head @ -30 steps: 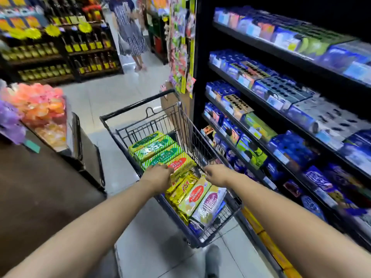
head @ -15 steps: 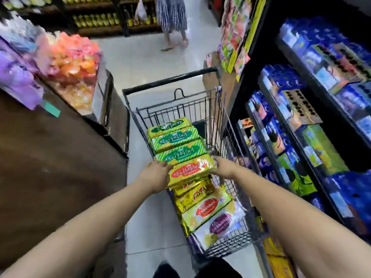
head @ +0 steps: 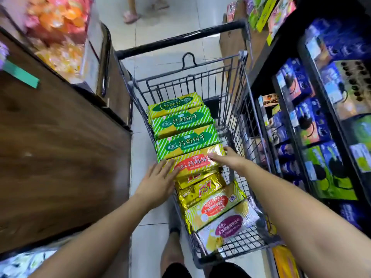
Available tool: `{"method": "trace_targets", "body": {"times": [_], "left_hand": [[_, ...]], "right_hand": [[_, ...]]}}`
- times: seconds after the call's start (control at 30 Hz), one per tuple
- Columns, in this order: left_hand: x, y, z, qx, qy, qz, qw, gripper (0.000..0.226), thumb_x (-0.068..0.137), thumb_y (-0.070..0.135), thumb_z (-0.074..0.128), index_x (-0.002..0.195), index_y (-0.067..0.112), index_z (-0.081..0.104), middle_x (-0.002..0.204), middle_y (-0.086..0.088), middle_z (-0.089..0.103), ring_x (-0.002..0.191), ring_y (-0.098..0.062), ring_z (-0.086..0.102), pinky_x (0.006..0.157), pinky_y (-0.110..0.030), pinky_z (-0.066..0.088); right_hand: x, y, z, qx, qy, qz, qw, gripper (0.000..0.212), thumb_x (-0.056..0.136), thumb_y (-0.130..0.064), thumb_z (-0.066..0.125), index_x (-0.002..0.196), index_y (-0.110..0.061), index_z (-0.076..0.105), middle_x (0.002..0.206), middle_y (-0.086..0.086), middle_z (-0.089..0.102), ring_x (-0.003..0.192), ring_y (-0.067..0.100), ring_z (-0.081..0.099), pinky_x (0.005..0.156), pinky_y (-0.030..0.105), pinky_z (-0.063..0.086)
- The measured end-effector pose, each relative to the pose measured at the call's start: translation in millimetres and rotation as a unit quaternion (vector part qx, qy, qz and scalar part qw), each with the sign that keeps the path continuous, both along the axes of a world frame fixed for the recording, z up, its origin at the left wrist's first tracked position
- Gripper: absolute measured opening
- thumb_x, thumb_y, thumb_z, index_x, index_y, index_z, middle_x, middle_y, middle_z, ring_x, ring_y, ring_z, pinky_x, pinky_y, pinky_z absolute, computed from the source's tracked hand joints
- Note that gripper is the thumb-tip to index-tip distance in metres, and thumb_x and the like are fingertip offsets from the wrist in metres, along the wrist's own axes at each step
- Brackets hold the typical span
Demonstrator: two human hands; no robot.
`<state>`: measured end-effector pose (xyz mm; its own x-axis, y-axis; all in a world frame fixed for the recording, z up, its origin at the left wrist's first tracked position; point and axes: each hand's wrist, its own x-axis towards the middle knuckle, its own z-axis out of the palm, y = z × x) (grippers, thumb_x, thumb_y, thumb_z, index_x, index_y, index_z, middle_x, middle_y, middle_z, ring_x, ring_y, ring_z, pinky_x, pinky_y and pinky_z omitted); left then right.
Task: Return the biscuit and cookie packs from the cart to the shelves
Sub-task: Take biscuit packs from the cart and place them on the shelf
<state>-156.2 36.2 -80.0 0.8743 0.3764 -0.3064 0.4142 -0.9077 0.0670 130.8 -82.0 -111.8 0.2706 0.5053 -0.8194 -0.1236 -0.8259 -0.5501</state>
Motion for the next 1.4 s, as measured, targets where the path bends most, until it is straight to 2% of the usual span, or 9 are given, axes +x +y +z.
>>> {"method": "trace_targets", "body": {"times": [0.23,0.47,0.57,0.73,0.87,1.0,1.2,1.3,1.4], "left_hand": [[-7.1,17.2,-0.6,-0.045,0.044,0.006,0.998,0.058,0.102,0.042,0.041,0.158,0.030,0.028,0.164,-0.001,0.028,0.151,-0.024,0.025,0.124,-0.047,0.012],[4.5,32.2,13.4,-0.075,0.029,-0.017,0.997,0.051,0.104,0.037,0.037,0.155,0.032,0.033,0.159,0.004,0.035,0.146,-0.022,0.030,0.120,-0.037,0.020],[25.7,40.6,24.0,-0.124,0.000,-0.009,0.992,0.050,0.106,0.036,0.038,0.155,0.027,0.035,0.157,0.001,0.038,0.143,-0.024,0.034,0.115,-0.034,0.027],[83.5,38.2,61.3,-0.263,-0.012,0.063,0.963,0.068,0.105,0.050,0.038,0.159,0.012,0.022,0.159,-0.017,0.035,0.145,-0.030,0.035,0.116,-0.037,0.030],[123.7,4.6,95.1,-0.468,0.037,0.122,0.874,0.079,0.096,0.069,0.038,0.158,0.022,0.026,0.159,-0.005,0.036,0.126,-0.028,0.057,0.103,-0.040,0.047],[158.5,-56.0,128.3,-0.632,0.087,0.109,0.762,0.058,0.079,0.070,0.059,0.114,0.024,0.068,0.106,0.001,0.074,0.084,-0.014,0.070,0.079,-0.033,0.057],[188.6,-179.4,146.6,-0.669,0.102,0.020,0.736,0.043,0.095,0.044,0.061,0.123,0.012,0.063,0.106,-0.009,0.073,0.093,-0.023,0.066,0.083,-0.037,0.051],[181.9,-244.9,155.2,-0.674,0.133,-0.020,0.726,0.044,0.095,0.049,0.059,0.124,0.016,0.063,0.108,-0.002,0.076,0.100,-0.019,0.068,0.089,-0.040,0.049],[162.3,-310.7,171.9,-0.661,0.153,-0.077,0.731,0.063,0.076,0.064,0.068,0.118,0.018,0.066,0.107,0.000,0.076,0.099,-0.017,0.070,0.083,-0.037,0.051]], "right_hand": [[-2.9,0.1,4.7,-0.027,0.059,-0.011,0.998,0.155,0.039,-0.082,0.084,0.159,-0.033,-0.001,0.169,0.006,0.007,0.150,0.034,0.025,0.119,0.053,0.027],[-23.4,-19.6,31.0,0.025,0.047,-0.075,0.996,0.129,0.055,-0.064,0.090,0.158,-0.039,0.016,0.156,0.002,0.039,0.136,0.028,0.046,0.111,0.050,0.038],[-24.7,-44.9,66.6,0.046,0.029,-0.118,0.992,0.122,0.061,-0.057,0.089,0.157,-0.026,0.021,0.136,-0.006,0.054,0.105,0.011,0.062,0.088,0.034,0.053],[-25.3,-112.0,129.1,0.073,-0.009,-0.226,0.971,0.093,0.069,-0.049,0.087,0.146,-0.028,0.040,0.131,0.006,0.066,0.116,0.027,0.065,0.105,0.048,0.049],[-47.9,-175.6,174.6,0.126,-0.028,-0.361,0.924,0.084,0.062,-0.046,0.090,0.132,-0.032,0.047,0.123,0.011,0.071,0.111,0.033,0.068,0.104,0.052,0.050],[-83.0,-242.4,211.1,0.153,-0.064,-0.475,0.864,0.091,0.054,-0.046,0.090,0.132,-0.041,0.045,0.112,0.002,0.074,0.092,0.020,0.071,0.081,0.039,0.058],[-149.2,-343.4,243.6,0.132,-0.130,-0.632,0.752,0.103,0.048,-0.056,0.094,0.132,-0.028,0.043,0.121,0.004,0.067,0.108,0.025,0.067,0.094,0.045,0.055],[-190.6,-395.7,253.1,0.122,-0.153,-0.675,0.712,0.105,0.030,-0.071,0.092,0.115,-0.014,0.070,0.109,0.005,0.076,0.114,0.026,0.066,0.105,0.041,0.045],[-237.8,-448.3,261.6,0.121,-0.172,-0.727,0.654,0.098,0.047,-0.068,0.085,0.126,-0.011,0.067,0.114,0.005,0.075,0.114,0.025,0.066,0.102,0.043,0.049]]}}
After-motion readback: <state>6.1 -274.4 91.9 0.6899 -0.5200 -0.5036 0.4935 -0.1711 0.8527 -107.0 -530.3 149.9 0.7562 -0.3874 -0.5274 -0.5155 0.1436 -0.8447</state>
